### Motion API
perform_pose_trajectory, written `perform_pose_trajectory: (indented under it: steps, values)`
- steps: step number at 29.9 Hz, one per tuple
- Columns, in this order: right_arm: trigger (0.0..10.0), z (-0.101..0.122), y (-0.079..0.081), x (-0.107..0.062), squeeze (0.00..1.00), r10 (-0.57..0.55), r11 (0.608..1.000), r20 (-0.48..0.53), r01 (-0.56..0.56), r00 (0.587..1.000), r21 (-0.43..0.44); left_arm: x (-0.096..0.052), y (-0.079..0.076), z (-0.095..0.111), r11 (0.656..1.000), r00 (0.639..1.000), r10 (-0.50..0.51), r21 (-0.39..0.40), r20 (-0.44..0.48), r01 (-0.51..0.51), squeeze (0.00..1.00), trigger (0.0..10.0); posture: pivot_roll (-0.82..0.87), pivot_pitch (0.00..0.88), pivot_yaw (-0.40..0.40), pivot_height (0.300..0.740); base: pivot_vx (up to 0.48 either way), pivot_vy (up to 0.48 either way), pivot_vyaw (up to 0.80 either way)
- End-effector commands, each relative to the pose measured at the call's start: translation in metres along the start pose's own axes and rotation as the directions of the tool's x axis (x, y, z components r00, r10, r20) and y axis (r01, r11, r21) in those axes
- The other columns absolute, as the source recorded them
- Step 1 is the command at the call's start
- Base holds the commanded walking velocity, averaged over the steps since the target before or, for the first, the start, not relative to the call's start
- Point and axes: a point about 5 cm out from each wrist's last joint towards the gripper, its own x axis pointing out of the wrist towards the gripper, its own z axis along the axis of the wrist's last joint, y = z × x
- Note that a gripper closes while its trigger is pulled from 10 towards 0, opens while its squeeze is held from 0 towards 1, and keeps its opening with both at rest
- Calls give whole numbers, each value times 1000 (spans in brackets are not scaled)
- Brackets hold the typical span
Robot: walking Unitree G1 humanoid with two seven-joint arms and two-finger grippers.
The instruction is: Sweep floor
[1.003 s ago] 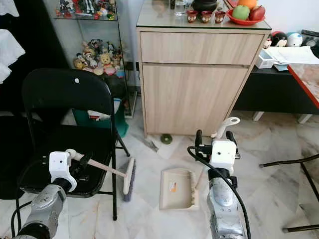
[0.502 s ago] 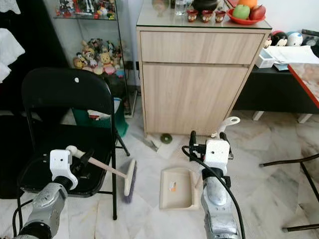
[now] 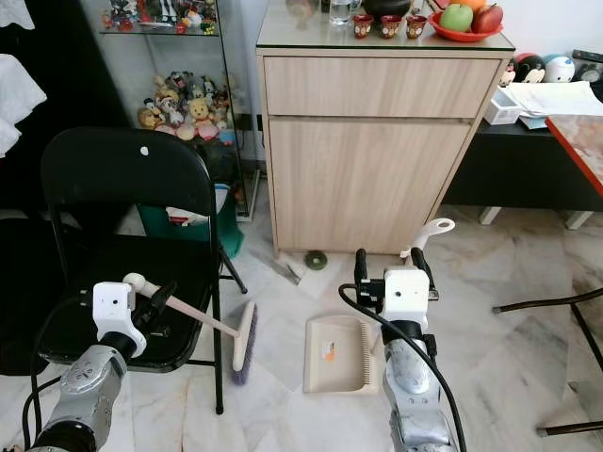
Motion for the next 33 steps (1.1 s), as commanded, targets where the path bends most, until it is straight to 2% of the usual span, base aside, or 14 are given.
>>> perform_pose_trajectory:
  steps: [1,4,7,12,21,25,33]
  values:
    - [10000,-6,-4,-6,0,-17,1000,-19,17,1000,0,4,2,11,1000,999,-12,26,39,11,0,10000,-87,92,17,740,0,0,0]
    - [10000,-4,-1,-8,0,16,999,1,-16,1000,30,4,2,11,1000,999,-13,26,40,12,0,10000,-85,92,23,740,0,0,0]
    - [10000,-11,1,-15,0,105,994,-12,-105,994,-41,5,2,13,999,999,-21,32,39,20,0,10000,-79,92,26,740,0,0,0]
    - [10000,-4,-10,-4,0,12,1000,12,-12,1000,-10,5,5,15,999,999,-13,36,45,11,0,10000,-75,89,21,740,0,0,0]
    - [10000,10,3,6,0,-13,999,58,11,998,41,4,3,16,999,998,-20,38,60,17,0,10000,-67,78,15,740,0,0,0]
    - [10000,2,-2,7,0,-56,997,25,55,998,49,4,2,17,999,998,-17,38,68,14,0,10000,-70,75,2,740,0,0,0]
    - [10000,-15,-2,5,0,-61,997,-46,63,997,36,4,-3,15,999,997,-27,34,66,25,0,10000,-70,66,0,740,0,0,0]
